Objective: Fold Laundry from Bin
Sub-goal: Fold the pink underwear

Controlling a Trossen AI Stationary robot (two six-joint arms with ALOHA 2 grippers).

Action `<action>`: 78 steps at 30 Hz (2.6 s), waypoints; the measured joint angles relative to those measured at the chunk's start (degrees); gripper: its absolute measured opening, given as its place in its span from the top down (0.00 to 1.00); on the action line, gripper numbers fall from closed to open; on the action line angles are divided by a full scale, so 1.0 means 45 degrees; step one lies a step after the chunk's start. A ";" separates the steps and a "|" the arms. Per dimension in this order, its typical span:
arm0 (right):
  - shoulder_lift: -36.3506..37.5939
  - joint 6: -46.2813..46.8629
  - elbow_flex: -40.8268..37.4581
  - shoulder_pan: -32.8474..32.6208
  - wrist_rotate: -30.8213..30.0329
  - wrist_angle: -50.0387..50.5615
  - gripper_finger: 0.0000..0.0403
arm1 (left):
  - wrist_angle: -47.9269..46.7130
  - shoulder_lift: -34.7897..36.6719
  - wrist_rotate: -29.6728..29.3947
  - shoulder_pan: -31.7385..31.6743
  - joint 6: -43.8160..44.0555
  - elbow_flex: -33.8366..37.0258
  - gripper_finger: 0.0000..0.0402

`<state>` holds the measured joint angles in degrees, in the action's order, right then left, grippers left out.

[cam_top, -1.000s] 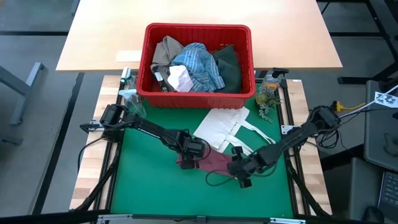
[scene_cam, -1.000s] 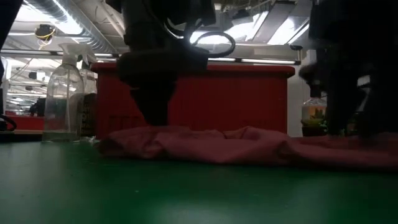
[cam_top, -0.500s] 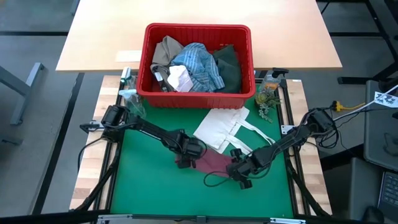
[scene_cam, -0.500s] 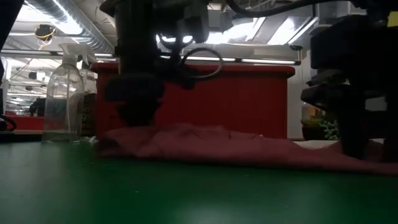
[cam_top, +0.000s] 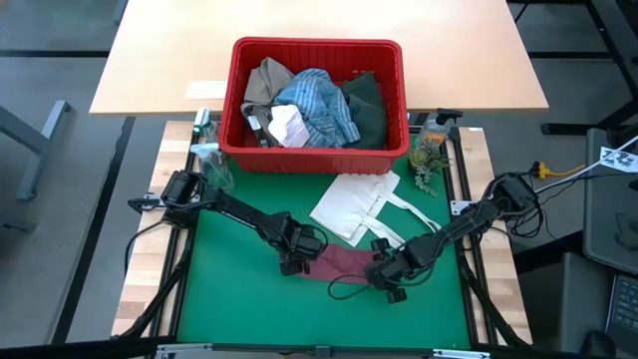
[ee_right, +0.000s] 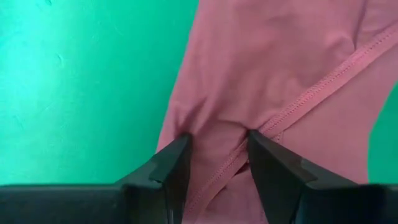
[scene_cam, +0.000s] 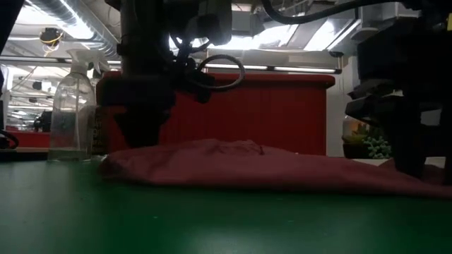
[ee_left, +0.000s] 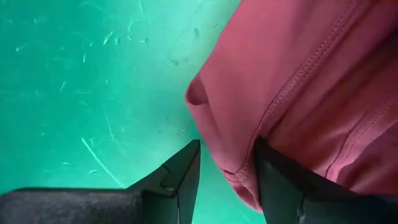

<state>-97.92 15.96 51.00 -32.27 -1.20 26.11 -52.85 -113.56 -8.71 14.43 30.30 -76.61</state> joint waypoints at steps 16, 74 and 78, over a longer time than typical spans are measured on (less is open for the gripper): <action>0.1249 0.0021 -0.0057 -0.0004 -0.0071 -0.0058 0.60 | 0.0192 0.0017 0.0844 -0.0236 0.0952 -0.0099 0.69; 0.1441 0.0016 -0.0003 0.0008 -0.0163 0.0555 0.60 | 0.5573 -0.0500 0.0092 -0.0508 0.4552 -0.3237 0.92; 0.1441 0.0016 -0.0003 0.0010 -0.0161 0.0611 0.60 | 0.5791 -0.0609 0.0048 -0.0509 0.4323 -0.3232 0.92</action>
<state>-91.44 16.03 50.98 -32.23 -1.92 28.86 -26.79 -116.30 -8.49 12.14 49.76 -91.15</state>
